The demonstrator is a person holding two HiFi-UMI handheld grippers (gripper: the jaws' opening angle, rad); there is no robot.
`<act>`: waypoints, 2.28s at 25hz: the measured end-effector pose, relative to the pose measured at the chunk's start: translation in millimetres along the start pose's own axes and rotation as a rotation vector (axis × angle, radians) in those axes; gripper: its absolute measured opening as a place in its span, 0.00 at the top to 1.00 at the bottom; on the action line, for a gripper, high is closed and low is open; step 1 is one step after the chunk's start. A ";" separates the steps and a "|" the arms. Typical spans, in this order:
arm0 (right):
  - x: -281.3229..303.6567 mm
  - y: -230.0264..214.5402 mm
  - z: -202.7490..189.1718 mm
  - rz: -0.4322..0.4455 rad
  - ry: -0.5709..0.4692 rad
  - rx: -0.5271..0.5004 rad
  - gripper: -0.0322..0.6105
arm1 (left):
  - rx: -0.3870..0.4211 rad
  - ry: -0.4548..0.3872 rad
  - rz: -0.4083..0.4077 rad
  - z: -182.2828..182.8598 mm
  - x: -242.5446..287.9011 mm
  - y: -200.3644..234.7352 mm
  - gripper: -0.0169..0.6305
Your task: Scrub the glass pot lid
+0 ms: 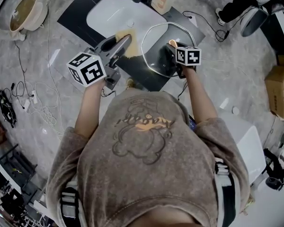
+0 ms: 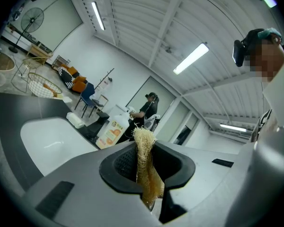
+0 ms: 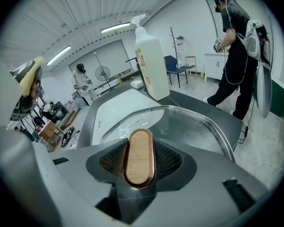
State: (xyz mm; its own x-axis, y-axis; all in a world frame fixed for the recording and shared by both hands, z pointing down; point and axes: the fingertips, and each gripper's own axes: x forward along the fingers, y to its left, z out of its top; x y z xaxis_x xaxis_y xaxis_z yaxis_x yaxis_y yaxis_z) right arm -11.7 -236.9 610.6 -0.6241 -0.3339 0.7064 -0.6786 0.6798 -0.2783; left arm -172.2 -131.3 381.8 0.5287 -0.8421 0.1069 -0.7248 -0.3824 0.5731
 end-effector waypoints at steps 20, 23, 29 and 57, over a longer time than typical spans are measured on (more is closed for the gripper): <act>-31.9 16.1 40.8 -0.029 -0.132 -0.090 0.61 | 0.004 0.044 -0.073 -6.2 25.4 -8.5 0.86; -61.2 24.5 66.7 -0.025 -0.222 -0.110 0.61 | 0.022 0.066 -0.099 -8.5 40.0 -15.5 0.86; -136.8 30.2 90.4 -0.063 -0.403 -0.108 0.62 | 0.069 0.123 -0.163 -15.1 70.2 -32.8 0.86; -216.2 28.3 13.3 -0.302 -0.678 0.008 0.95 | 0.457 0.047 -0.041 -64.0 94.4 -37.0 0.86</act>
State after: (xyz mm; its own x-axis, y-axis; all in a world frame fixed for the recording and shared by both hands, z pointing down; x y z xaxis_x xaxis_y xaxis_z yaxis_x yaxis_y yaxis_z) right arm 98.9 -154.1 441.3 -0.5103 -0.8372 0.1968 -0.8597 0.4907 -0.1418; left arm -67.2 -172.3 422.7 0.5730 -0.8084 0.1346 -0.8176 -0.5526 0.1619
